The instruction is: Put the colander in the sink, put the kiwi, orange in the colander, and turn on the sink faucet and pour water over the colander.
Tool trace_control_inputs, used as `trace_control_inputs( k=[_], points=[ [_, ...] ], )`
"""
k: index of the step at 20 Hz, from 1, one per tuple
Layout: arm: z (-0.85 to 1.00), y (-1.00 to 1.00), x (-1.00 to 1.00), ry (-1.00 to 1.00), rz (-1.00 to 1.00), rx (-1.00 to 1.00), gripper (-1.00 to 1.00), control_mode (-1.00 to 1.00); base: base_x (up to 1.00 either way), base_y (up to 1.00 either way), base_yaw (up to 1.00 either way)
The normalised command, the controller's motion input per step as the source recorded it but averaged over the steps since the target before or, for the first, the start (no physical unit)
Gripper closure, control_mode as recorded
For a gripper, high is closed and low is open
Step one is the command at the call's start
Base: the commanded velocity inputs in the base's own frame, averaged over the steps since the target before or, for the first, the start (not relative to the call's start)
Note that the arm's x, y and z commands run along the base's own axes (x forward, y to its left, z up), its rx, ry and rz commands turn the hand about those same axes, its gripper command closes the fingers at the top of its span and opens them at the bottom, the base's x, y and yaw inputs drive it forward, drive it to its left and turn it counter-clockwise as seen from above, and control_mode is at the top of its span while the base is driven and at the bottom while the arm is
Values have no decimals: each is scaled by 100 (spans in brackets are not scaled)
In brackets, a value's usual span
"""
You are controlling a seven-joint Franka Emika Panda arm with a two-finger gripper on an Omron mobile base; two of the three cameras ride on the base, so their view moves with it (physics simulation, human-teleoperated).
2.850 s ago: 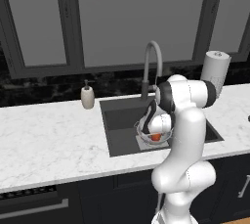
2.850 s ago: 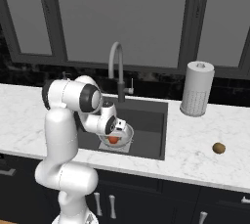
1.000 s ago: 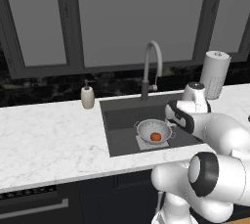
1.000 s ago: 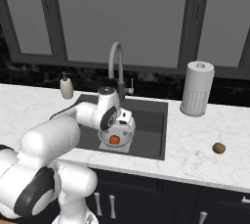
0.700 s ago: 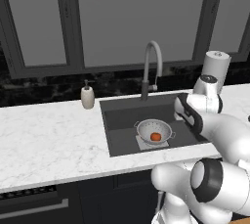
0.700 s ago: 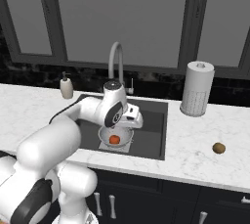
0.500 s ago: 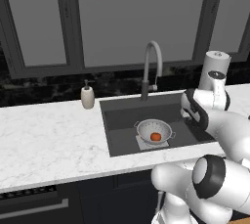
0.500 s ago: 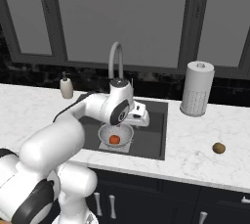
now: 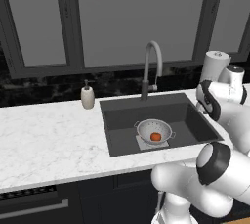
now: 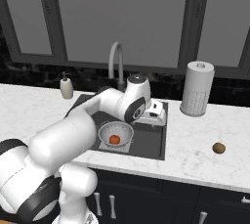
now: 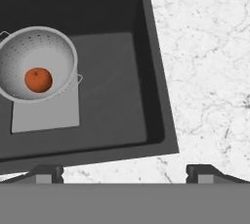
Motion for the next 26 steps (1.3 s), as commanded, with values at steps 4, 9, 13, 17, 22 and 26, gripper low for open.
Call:
trace_control_inputs(
  k=[4, 9, 13, 17, 22, 26],
  points=[
    [4, -38, -26, 0, -11, 0, -100, -100, 0, 0, 0],
    [0, -29, -16, 0, -16, 0, -100, -100, 0, 0, 0],
    [0, -39, -13, 0, -13, 0, -100, -100, 0, 0, 0],
    [0, -44, -9, 0, -10, 0, -100, -100, 0, 0, 0],
    [0, -55, -6, 0, -7, 0, -100, -100, 0, 0, 0],
    [0, -48, 0, 0, -9, 0, -100, -100, 0, 0, 0]
  ],
)
